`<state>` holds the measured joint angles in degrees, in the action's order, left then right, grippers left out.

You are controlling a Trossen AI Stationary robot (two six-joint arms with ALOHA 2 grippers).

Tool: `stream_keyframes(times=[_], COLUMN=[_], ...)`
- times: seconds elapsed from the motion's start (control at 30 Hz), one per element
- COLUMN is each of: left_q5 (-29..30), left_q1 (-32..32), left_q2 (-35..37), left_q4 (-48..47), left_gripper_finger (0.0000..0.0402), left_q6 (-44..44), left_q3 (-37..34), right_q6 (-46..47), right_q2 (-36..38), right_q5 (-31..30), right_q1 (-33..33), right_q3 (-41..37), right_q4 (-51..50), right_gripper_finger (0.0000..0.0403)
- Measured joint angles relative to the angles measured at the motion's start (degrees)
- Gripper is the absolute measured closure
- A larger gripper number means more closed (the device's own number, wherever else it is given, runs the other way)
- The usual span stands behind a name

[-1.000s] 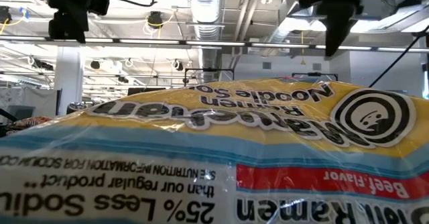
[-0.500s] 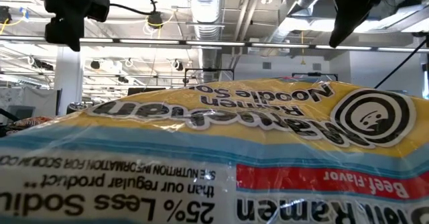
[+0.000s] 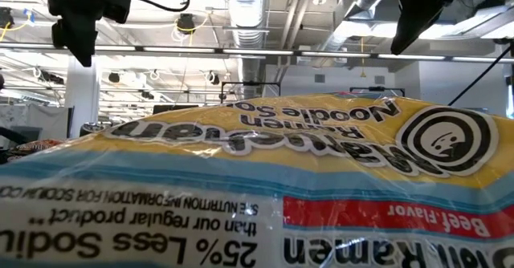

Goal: Sort Maruchan noodles
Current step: Put the black noodle pack into the gray bin

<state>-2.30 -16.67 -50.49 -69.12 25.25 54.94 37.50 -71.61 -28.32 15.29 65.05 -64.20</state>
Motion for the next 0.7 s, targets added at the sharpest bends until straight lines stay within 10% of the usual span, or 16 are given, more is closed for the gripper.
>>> stream_keyframes(times=[0.7], left_q5=[5.62], left_q1=[6.32], left_q2=[-0.89], left_q4=[12.29], left_gripper_finger=[0.0229], left_q6=[7.80], left_q3=[-20.36], right_q6=[-3.65], right_q2=[-0.04], right_q5=[3.67], right_q1=[-0.07], right_q3=[0.01], right_q4=[0.39], right_gripper_finger=[0.0237])
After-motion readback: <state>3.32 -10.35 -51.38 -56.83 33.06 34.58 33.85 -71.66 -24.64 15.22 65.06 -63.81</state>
